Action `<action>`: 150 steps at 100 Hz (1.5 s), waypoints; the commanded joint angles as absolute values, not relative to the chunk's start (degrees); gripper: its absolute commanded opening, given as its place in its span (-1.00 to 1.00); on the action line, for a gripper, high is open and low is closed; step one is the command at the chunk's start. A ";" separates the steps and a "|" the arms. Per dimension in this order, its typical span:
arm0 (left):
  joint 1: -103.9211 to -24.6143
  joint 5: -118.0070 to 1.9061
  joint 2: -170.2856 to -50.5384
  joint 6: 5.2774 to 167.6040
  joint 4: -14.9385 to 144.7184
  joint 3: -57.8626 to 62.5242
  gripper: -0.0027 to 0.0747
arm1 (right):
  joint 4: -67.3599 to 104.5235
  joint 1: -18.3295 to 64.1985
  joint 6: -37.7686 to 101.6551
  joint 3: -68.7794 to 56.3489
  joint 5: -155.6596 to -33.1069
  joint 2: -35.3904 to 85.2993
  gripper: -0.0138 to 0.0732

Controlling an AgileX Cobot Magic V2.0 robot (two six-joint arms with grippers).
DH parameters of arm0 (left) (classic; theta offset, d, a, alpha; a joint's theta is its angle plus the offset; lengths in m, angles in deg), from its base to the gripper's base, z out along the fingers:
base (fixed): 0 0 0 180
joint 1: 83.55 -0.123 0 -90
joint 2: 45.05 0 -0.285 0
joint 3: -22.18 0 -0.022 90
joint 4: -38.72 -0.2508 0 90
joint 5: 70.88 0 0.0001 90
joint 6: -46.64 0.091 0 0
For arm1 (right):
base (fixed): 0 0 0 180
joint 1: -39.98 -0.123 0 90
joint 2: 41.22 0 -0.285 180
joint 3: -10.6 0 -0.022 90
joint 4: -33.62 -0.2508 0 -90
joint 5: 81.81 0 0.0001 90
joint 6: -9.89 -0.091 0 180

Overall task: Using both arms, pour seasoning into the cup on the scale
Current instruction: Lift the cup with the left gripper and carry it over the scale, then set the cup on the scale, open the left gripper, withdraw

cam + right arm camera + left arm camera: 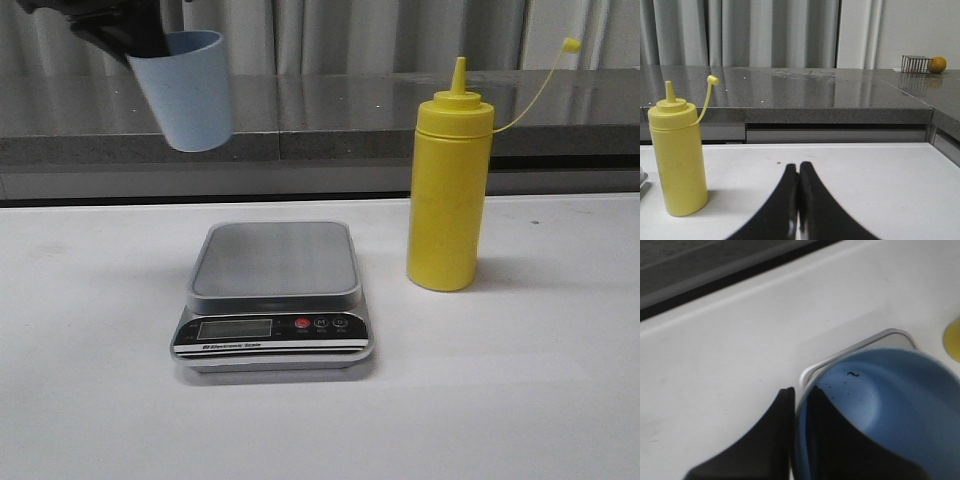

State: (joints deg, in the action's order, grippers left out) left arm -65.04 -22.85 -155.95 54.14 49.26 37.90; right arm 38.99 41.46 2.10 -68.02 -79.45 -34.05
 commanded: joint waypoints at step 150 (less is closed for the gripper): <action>-56.95 -19.69 -159.74 53.51 49.55 43.01 -0.39 | 39.59 41.79 2.32 -68.17 -75.07 -34.91 -0.84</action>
